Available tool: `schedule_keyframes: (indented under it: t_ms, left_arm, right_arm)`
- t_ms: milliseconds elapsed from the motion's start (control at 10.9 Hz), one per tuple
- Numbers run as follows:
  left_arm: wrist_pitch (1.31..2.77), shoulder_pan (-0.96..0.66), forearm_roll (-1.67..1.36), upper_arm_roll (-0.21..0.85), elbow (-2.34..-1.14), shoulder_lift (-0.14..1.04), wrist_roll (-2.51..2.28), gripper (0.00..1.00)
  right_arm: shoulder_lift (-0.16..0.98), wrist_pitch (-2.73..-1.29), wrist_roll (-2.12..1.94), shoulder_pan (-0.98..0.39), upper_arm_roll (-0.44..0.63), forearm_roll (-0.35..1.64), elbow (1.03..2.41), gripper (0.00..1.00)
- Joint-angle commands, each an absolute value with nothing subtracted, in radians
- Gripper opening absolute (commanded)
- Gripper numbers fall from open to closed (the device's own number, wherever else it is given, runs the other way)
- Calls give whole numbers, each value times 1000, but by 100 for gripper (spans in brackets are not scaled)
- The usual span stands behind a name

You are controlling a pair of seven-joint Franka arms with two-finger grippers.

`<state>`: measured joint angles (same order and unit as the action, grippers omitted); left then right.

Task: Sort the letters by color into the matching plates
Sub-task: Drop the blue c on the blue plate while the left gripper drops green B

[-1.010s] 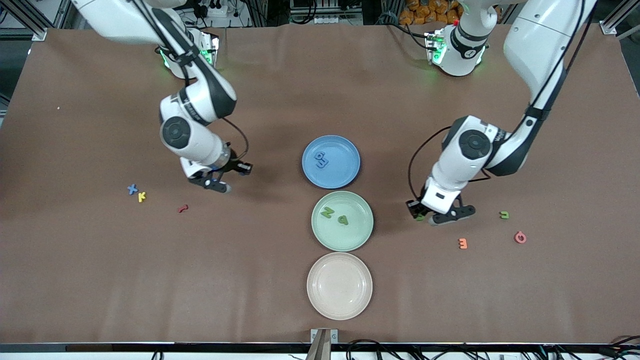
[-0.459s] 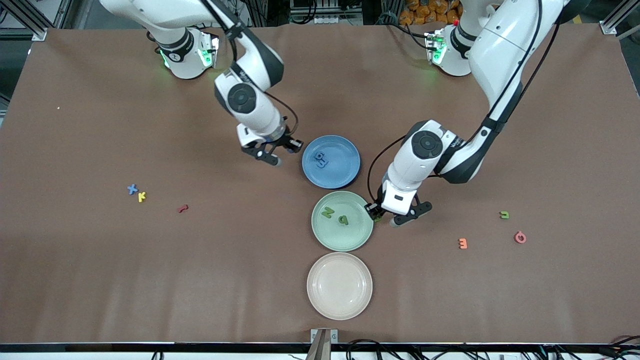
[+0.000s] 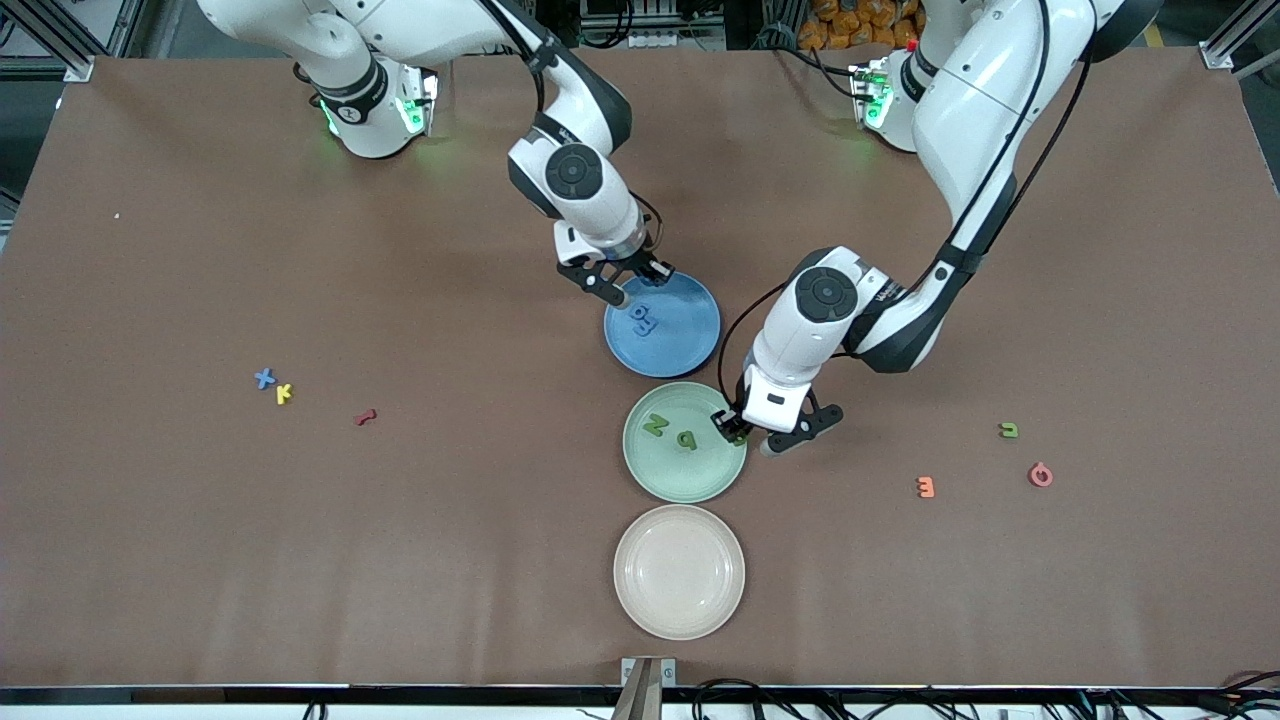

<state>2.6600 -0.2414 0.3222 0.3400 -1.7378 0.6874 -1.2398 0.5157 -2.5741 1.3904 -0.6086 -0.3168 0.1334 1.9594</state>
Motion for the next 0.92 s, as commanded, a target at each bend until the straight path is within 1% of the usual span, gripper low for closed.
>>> schedule_keyframes:
  t_ms: [0, 184, 367, 551, 643, 734, 826]
  left_arm:
    - [2655, -278, 336, 307, -1715, 695, -1249, 100]
    - [2655, -267, 341, 305, -1715, 692, -1247, 100]
    - [2622, -258, 348, 270, -1718, 683, -1209, 100]
    - [2535, -197, 348, 261, -1720, 675, -1059, 100]
    - [2490, -163, 348, 261, -1723, 664, -975, 100]
    - [2446, -128, 348, 264, -1721, 660, -907, 100]
    - [2418, -97, 345, 264, -1721, 655, -852, 100]
  right_arm:
    - [598, -2563, 1471, -666, -269, 133, 1843, 0]
    - [604, -2563, 1471, -666, -255, 135, 1836, 74]
    - [597, -2559, 1463, -658, -241, 133, 1829, 86]
    - [580, -2551, 1441, -631, -239, 111, 1830, 87]
    - [557, -2531, 1399, -597, -239, 107, 1835, 86]
    - [510, -2441, 1315, -545, -241, 107, 1838, 85]
    - [450, -2321, 1208, -467, -247, 110, 1841, 84]
